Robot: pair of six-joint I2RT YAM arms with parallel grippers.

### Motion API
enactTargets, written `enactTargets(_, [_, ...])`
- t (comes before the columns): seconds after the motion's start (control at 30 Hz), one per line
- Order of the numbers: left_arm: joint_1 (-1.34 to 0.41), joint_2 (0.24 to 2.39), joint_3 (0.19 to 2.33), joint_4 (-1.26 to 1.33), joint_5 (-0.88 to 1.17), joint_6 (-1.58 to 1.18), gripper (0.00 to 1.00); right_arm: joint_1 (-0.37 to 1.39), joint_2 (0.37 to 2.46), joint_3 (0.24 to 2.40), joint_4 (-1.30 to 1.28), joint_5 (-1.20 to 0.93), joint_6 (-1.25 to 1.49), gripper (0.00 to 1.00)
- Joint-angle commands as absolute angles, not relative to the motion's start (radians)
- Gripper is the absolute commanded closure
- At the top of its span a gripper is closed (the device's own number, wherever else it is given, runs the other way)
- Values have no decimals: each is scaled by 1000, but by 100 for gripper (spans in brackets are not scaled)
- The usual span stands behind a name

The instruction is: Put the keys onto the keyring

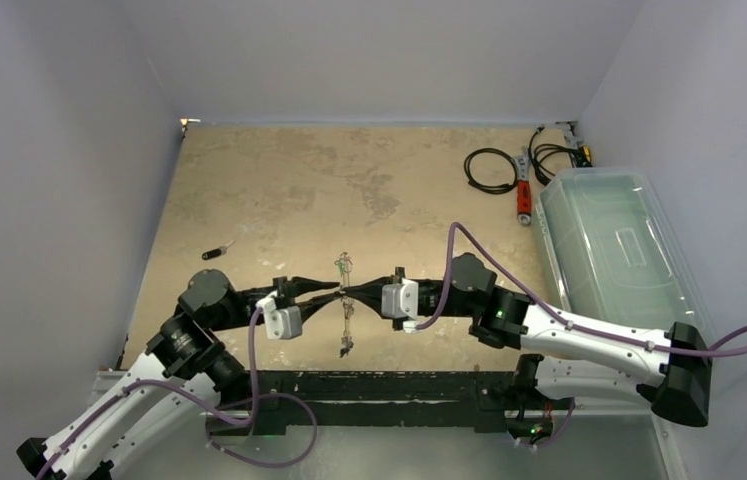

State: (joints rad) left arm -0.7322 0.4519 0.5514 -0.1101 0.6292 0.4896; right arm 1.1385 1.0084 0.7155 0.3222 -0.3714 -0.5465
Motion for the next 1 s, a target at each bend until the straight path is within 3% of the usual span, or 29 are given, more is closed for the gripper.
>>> enactTargets(0.0, [-721, 459, 560, -52, 661, 483, 82, 1141, 1005, 752, 383, -414, -545, 100])
enactTargets(0.07, [-720, 457, 559, -53, 662, 485, 87, 1141, 1008, 753, 384, -418, -545, 100])
enactTargets(0.13, [-719, 457, 563, -60, 662, 491, 100, 1141, 1010, 753, 386, -426, -543, 100])
enactTargets(0.3, [-719, 458, 563, -69, 629, 475, 100, 1141, 1012, 752, 383, -399, -538, 99])
enactTargets(0.4, [-719, 463, 577, -105, 586, 487, 100, 1141, 1015, 773, 334, -319, -549, 80])
enactTargets(0.57, [-719, 464, 585, -140, 534, 494, 100, 1141, 1025, 806, 259, -258, -556, 59])
enactTargets(0.97, [-718, 529, 594, -164, 490, 484, 100, 1147, 1086, 910, 57, -206, -584, 59])
